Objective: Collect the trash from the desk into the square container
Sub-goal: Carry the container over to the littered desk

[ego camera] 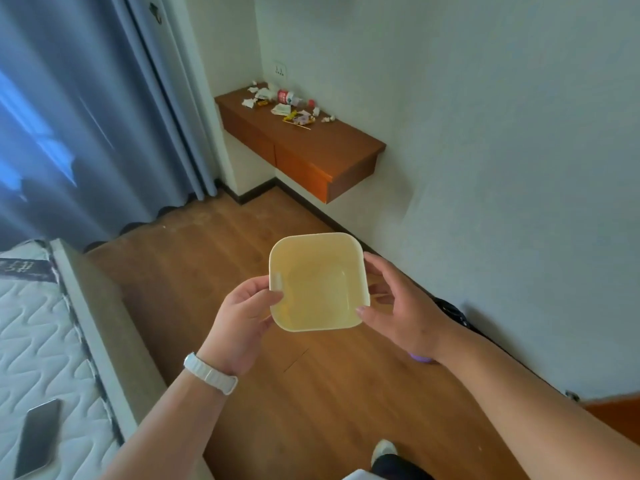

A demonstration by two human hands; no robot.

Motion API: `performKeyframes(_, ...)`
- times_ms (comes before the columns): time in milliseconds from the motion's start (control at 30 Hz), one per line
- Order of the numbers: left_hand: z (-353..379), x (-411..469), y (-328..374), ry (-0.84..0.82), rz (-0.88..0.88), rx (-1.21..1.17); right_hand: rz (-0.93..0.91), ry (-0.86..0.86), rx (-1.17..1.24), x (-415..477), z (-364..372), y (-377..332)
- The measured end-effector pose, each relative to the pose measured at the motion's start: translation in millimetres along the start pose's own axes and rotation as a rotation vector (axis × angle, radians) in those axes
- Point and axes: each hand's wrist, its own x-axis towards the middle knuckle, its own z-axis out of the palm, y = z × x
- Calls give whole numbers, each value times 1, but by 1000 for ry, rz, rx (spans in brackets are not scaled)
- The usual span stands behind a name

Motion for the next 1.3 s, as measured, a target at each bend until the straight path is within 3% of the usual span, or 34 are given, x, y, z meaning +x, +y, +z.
performKeyframes(367, 4, 121, 40, 146, -5, 82, -9, -80, 81, 146, -17, 40)
performKeyframes(733, 69, 276, 104, 302, 18, 101, -62, -100, 66, 319, -99, 93)
performKeyframes(1300, 83, 441, 155, 306, -51, 81, -20, -82, 106, 466, -148, 119)
